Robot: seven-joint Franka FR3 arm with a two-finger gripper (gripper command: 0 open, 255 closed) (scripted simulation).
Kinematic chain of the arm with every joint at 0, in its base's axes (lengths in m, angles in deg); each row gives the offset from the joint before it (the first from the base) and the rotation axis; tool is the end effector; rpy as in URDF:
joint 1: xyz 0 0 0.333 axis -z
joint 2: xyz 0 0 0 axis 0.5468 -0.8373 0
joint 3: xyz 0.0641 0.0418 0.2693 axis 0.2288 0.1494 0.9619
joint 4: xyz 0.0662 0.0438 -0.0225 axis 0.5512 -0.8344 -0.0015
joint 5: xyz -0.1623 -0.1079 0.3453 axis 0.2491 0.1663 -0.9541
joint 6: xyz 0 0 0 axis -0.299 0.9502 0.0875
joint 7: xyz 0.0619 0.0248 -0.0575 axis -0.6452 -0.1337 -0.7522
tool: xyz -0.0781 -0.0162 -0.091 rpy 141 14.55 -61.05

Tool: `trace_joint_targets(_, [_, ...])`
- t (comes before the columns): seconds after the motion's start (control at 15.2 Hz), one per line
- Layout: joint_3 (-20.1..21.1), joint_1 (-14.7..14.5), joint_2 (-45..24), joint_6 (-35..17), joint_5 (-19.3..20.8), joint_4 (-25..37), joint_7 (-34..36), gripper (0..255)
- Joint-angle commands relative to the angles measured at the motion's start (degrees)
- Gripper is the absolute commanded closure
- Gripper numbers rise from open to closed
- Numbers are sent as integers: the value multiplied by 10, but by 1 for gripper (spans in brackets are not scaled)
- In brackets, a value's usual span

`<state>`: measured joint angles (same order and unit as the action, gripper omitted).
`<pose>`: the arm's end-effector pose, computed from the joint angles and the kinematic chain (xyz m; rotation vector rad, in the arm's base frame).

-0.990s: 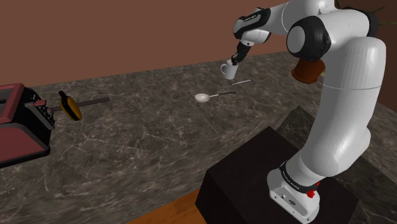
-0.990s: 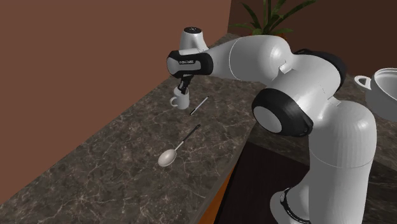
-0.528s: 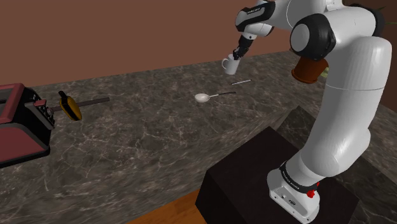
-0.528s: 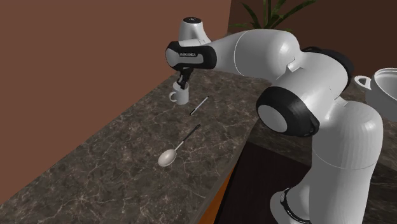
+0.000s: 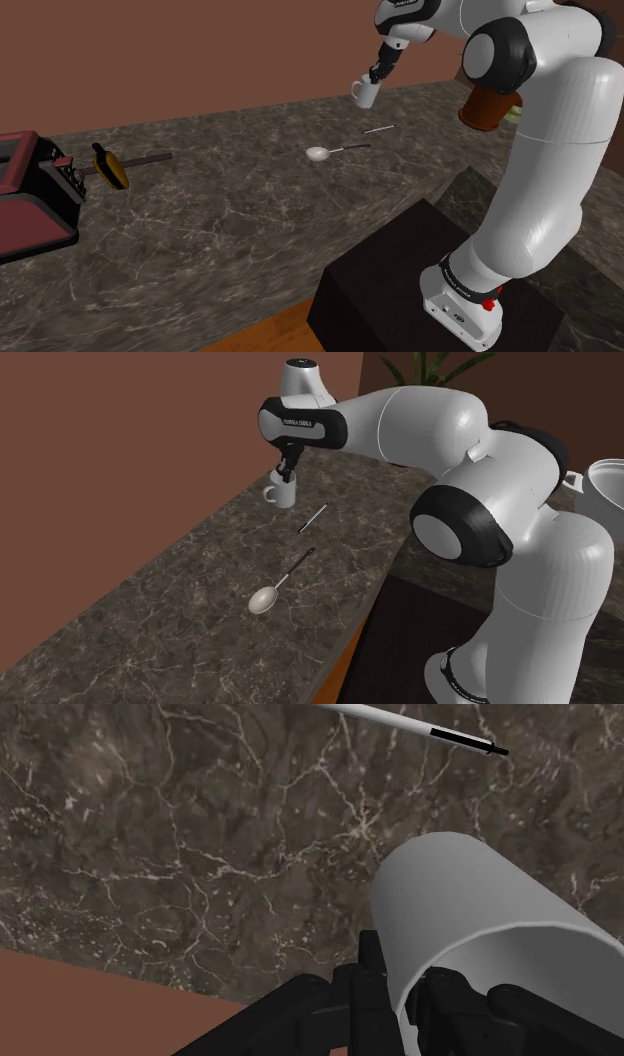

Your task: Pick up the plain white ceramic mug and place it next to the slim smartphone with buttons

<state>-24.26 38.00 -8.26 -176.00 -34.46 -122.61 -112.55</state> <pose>0.6159 -0.2807 0.3840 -3.0993 -0.0949 -0.2621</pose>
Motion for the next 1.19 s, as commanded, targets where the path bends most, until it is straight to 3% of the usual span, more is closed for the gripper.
trace_joint_targets(0.0, [-1,0,4,12,3,9,3,255])
trace_joint_targets(0.99, [-8,8,14,121,16,110,22,255])
trace_joint_targets(1.12, [-12,6,36,113,21,80,16,255])
